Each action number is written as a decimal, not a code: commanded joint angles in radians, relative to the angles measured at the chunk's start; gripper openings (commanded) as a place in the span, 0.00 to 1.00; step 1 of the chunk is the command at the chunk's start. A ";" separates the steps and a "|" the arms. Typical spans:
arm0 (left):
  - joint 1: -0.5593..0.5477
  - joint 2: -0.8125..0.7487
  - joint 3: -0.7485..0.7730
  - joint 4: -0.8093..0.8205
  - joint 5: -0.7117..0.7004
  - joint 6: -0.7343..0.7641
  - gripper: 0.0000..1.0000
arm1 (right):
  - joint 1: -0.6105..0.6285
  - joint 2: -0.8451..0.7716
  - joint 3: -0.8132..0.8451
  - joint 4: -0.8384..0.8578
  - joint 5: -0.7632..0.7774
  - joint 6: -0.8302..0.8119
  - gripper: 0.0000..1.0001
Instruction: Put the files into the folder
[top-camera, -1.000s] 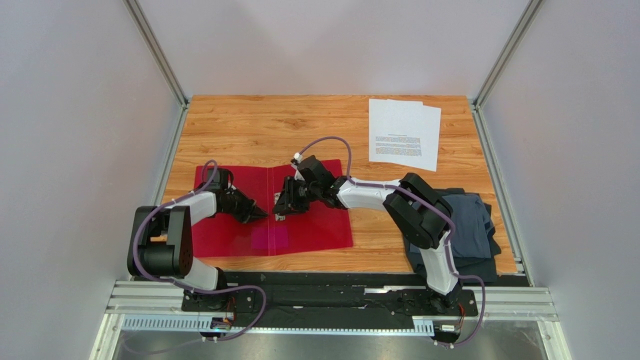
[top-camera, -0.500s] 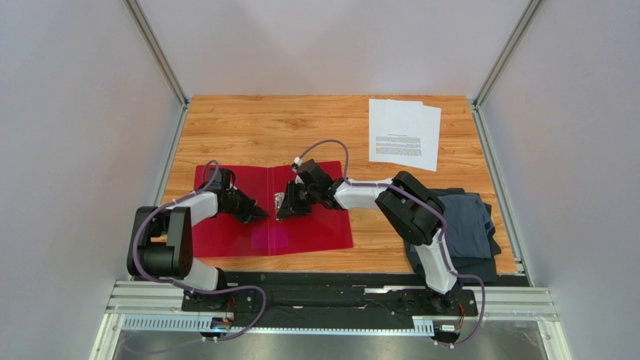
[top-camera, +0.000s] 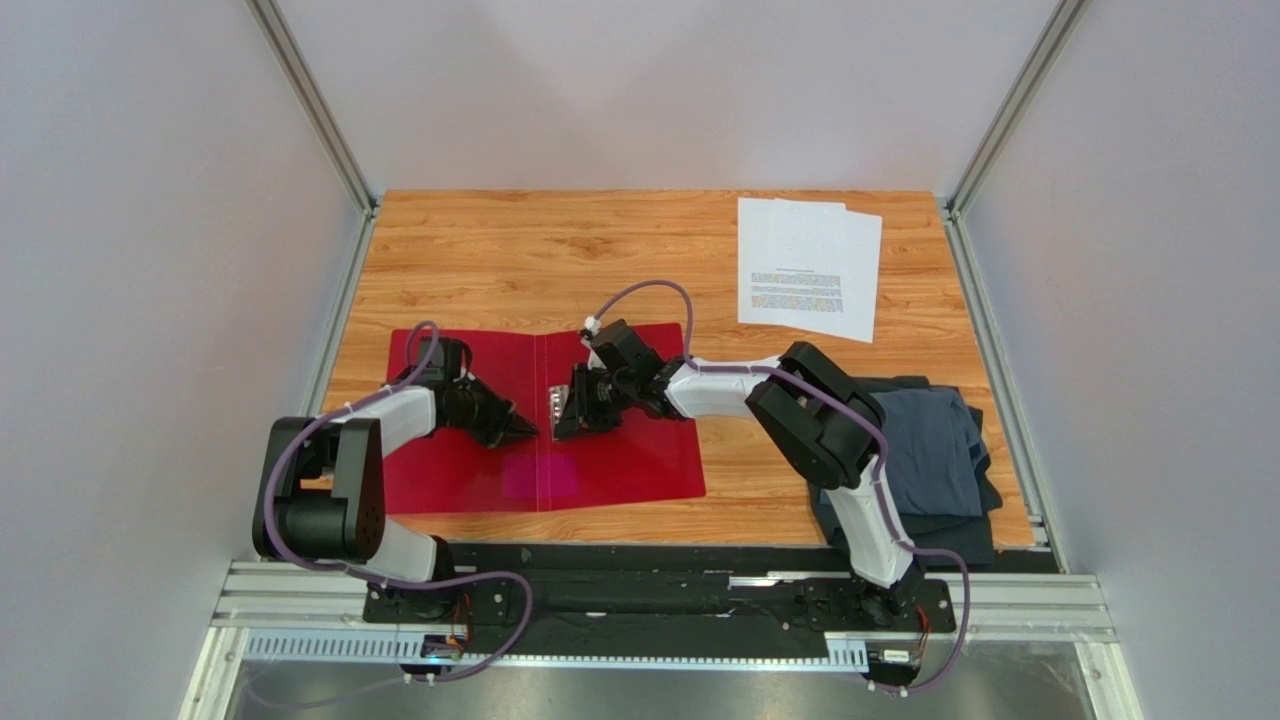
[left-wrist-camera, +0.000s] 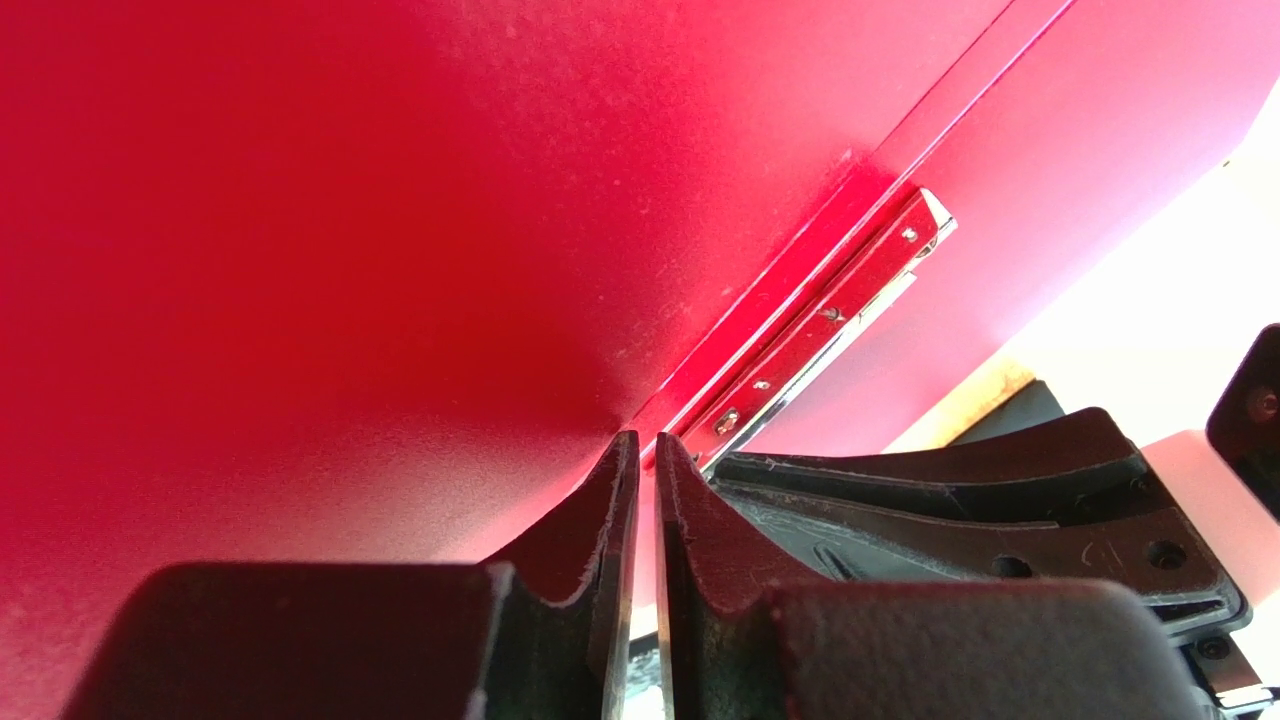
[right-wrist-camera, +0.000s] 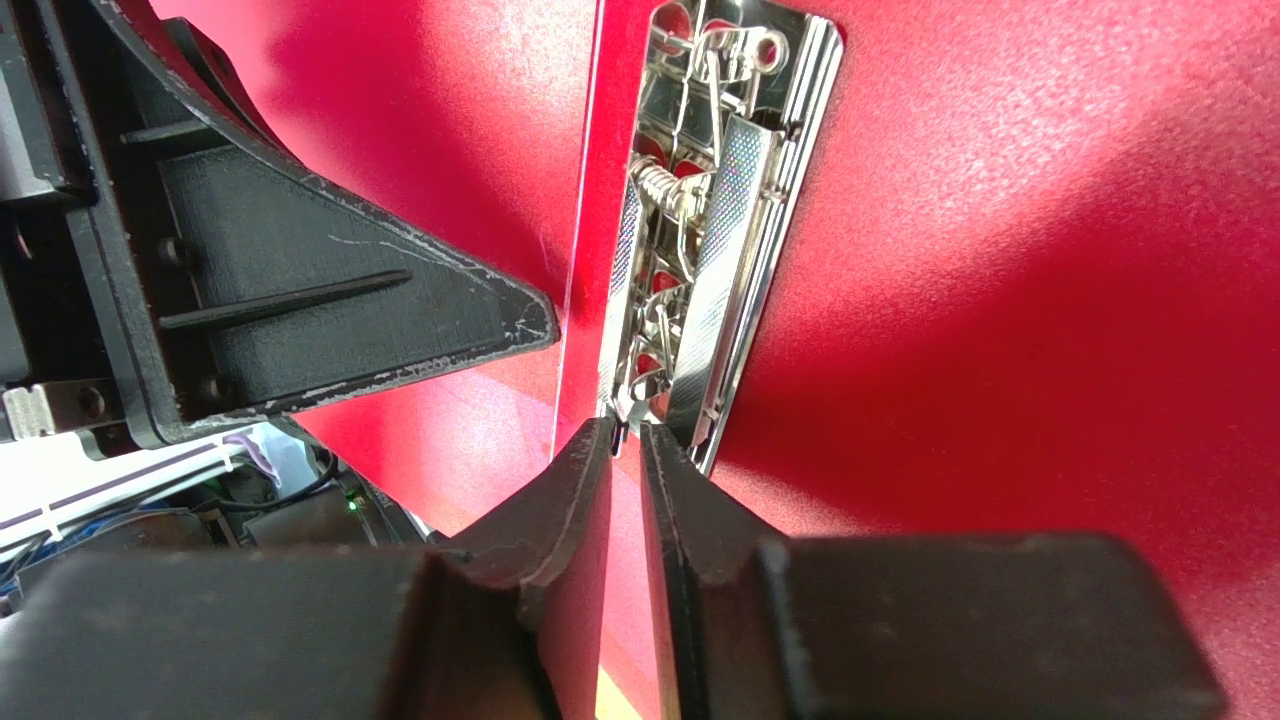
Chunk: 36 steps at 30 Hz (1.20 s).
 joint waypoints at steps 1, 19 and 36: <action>-0.013 -0.027 0.001 0.022 -0.001 0.009 0.18 | 0.000 0.026 0.033 0.015 0.003 -0.027 0.18; -0.035 -0.053 -0.028 0.059 -0.012 0.008 0.22 | 0.003 0.049 0.019 0.084 -0.035 -0.007 0.25; -0.050 -0.076 -0.068 0.083 -0.016 -0.026 0.20 | 0.000 0.053 -0.006 0.089 0.023 0.036 0.05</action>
